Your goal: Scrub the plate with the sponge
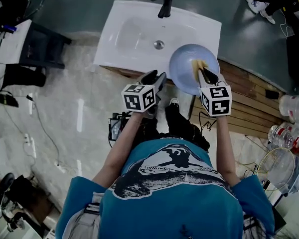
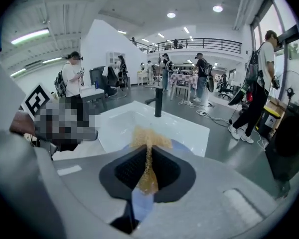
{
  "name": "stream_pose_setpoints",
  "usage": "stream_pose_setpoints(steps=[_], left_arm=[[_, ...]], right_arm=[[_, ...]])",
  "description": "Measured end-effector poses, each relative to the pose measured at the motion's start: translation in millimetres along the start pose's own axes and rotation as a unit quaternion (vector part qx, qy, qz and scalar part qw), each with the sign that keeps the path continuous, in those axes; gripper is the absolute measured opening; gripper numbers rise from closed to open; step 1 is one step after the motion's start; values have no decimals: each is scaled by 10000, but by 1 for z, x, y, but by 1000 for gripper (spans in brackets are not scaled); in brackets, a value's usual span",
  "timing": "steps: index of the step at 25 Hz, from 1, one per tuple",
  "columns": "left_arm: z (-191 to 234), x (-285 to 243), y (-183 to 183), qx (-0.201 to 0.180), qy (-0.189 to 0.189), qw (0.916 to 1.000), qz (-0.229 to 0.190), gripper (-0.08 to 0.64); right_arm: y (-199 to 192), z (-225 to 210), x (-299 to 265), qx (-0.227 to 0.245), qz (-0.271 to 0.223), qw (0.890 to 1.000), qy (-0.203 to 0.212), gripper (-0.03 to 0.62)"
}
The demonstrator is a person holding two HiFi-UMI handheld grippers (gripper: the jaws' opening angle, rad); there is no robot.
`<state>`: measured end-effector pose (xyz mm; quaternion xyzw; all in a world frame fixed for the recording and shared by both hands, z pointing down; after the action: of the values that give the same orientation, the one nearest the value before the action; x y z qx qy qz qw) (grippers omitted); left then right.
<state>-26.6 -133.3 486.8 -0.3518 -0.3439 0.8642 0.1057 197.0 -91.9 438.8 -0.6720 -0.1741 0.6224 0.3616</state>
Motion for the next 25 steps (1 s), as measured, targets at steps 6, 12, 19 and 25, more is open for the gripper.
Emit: stream_pose_setpoints(steps=[6,12,19,25], left_arm=[[-16,33,-1,-910,-601,9937,267,161],[-17,76,-4,-1413,-1253,9813,372,139],[-6,107,-14,-2311,-1447,9603,592,129],[-2,112,-33,-2482,-1560,9526,808,126]], right_arm=[[-4,45,22,-446,-352,9984,14,34],[-21,93,40,-971,-547,9936,-190,34],[-41,137,57,-1731,-792,9808,-413,34],[-53,157,68,-1914,-705,9782,-376,34]])
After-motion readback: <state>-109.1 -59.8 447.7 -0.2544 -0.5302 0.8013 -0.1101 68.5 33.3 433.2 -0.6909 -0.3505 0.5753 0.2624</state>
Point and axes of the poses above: the fingertips, and each gripper's own axes: x backward along the fingers, z to its left, y out of its top, the point moved 8 cm from there along x, backward along the fingers, and after that the axes turned 6 degrees about z, right-handed, at the moved point
